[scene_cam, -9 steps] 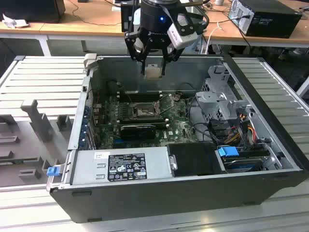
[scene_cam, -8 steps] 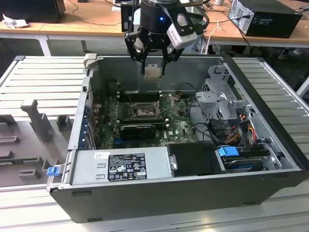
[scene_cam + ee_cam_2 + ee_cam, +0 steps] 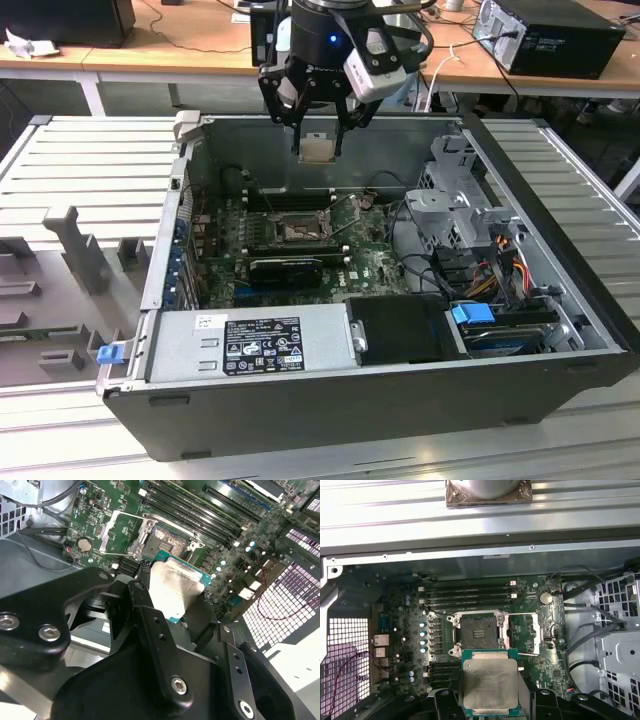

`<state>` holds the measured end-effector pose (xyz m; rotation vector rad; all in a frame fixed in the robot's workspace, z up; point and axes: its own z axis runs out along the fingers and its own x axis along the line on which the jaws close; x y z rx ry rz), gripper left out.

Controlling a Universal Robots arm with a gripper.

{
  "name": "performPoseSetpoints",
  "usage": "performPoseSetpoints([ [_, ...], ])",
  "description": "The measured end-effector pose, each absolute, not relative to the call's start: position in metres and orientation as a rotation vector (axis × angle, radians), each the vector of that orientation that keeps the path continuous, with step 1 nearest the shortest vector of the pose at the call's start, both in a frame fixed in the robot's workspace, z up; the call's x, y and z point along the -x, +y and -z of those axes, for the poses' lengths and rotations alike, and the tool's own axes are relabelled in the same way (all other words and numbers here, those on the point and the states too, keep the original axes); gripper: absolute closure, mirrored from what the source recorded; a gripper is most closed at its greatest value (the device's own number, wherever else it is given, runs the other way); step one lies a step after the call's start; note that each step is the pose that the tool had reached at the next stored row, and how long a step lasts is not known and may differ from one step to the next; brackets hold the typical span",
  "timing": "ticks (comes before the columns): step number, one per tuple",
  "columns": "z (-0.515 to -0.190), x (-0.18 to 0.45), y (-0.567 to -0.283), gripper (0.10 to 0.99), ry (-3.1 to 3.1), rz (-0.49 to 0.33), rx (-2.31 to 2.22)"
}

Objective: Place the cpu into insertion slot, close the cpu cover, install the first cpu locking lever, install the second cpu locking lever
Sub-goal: 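Place the cpu into insertion slot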

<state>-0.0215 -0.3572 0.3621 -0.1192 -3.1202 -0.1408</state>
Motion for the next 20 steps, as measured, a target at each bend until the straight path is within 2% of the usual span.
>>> performPoseSetpoints([
  [20, -0.3621, 0.0216, -0.3572, 0.557, -3.117, 0.142, 0.244],
])
